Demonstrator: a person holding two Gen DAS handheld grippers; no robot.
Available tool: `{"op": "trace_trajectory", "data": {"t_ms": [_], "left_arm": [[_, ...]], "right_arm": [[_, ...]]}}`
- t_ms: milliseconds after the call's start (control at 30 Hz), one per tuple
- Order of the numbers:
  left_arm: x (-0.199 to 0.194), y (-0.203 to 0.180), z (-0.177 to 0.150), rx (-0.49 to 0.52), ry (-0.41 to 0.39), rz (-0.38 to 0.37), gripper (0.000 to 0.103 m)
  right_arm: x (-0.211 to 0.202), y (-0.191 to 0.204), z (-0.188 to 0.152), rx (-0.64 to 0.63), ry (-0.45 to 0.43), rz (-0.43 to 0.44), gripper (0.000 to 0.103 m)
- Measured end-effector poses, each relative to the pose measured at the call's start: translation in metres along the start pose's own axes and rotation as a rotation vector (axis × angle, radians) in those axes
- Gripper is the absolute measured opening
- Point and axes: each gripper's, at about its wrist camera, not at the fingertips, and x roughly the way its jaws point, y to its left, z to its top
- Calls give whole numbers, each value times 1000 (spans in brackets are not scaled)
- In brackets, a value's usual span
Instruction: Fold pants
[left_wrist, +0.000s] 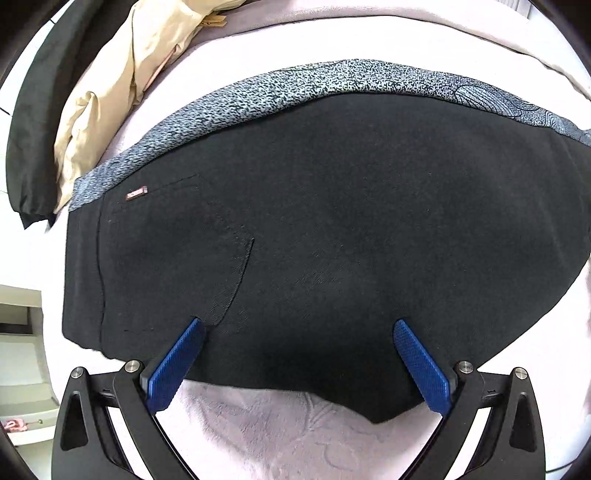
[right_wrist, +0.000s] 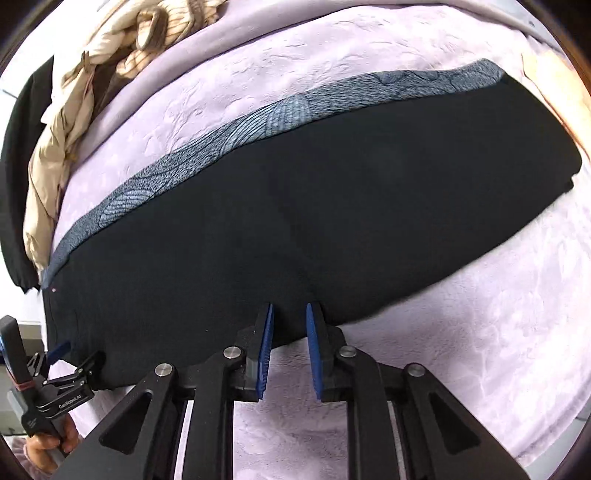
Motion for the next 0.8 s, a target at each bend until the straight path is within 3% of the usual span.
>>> {"op": "trace_trajectory", "data": {"t_ms": [133, 200, 267, 333, 467, 700, 800], "left_arm": [[-20, 6, -5, -15, 15, -4, 103], [-34, 9, -11, -10, 17, -12, 103], [-46, 7, -14, 4, 23, -22, 103], [-57, 3, -21, 21, 20, -33, 103], [-77, -5, -33, 43, 18, -62, 103], [-113, -28, -48, 91, -46, -89, 103], [-107, -22, -41, 77, -69, -105, 103]], "right_arm": [[-4, 10, -6, -7, 37, -109, 26], [-14, 6, -15, 51, 50, -38, 27], [-22, 6, -25, 94, 73, 17, 41], [-30, 12, -34, 91, 77, 10, 51], [-49, 12, -47, 96, 84, 31, 62], [-70, 4, -72, 171, 109, 60, 68], [-75, 4, -76, 190, 114, 55, 68]]}}
